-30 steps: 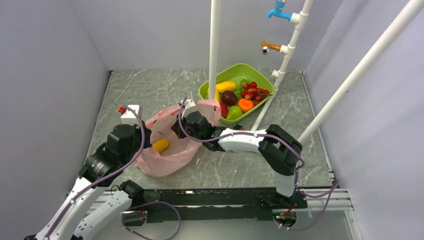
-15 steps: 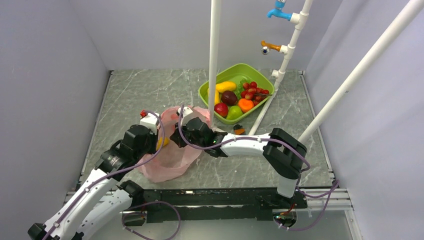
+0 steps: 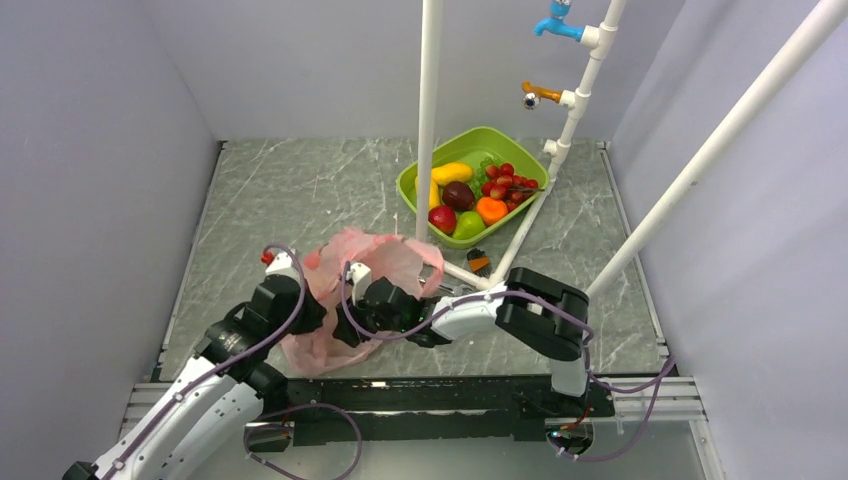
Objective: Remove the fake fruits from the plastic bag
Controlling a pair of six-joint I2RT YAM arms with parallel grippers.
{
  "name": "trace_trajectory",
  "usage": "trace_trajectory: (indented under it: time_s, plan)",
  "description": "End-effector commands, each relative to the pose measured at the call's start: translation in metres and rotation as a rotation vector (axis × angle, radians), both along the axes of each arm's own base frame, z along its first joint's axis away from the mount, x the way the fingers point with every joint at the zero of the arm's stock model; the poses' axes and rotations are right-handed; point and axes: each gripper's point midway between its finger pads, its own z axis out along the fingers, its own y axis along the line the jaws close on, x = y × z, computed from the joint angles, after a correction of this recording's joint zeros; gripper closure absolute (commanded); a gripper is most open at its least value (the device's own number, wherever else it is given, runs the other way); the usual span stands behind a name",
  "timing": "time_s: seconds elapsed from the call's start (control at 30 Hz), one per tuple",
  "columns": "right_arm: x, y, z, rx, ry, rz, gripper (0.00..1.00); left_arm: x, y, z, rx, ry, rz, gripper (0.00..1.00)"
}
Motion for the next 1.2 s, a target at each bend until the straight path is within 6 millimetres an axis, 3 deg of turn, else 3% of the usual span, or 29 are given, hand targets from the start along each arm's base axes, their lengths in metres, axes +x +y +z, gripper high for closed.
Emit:
trace_trajectory:
  time_s: [0.0,0.1,0.2,0.33,0.43,0.6,0.73,0.87,1.17]
  plan:
    - [0.007,0.002,0.010,0.080,-0.024,-0.034,0.43,-0.017,-0.003,-0.028,-0.136,0.137,0.129,1.00]
    - [0.016,-0.002,0.018,0.098,-0.034,-0.079,0.29,-0.018,-0.002,-0.020,-0.178,0.082,0.130,1.00]
    - [0.032,-0.001,0.028,0.127,-0.064,-0.132,0.14,-0.013,0.001,0.004,-0.236,-0.026,0.142,1.00]
    - [0.043,0.017,0.044,0.176,-0.149,-0.085,0.10,-0.008,0.005,0.040,-0.284,-0.175,0.132,1.00]
    - [0.055,0.025,0.052,0.166,-0.304,-0.040,0.07,-0.008,0.011,0.053,-0.277,-0.219,0.135,1.00]
    - [0.076,0.029,0.059,0.160,-0.435,0.048,0.06,-0.009,0.011,0.049,-0.232,-0.200,0.117,1.00]
    - [0.087,0.034,0.049,0.200,-0.385,0.140,0.07,-0.005,0.012,0.050,-0.203,-0.200,0.116,1.00]
    - [0.086,0.047,0.051,0.261,-0.361,0.201,0.06,-0.004,0.013,0.050,-0.184,-0.199,0.114,1.00]
    - [0.088,0.074,0.031,0.279,-0.324,0.263,0.04,-0.005,0.012,0.049,-0.169,-0.181,0.100,1.00]
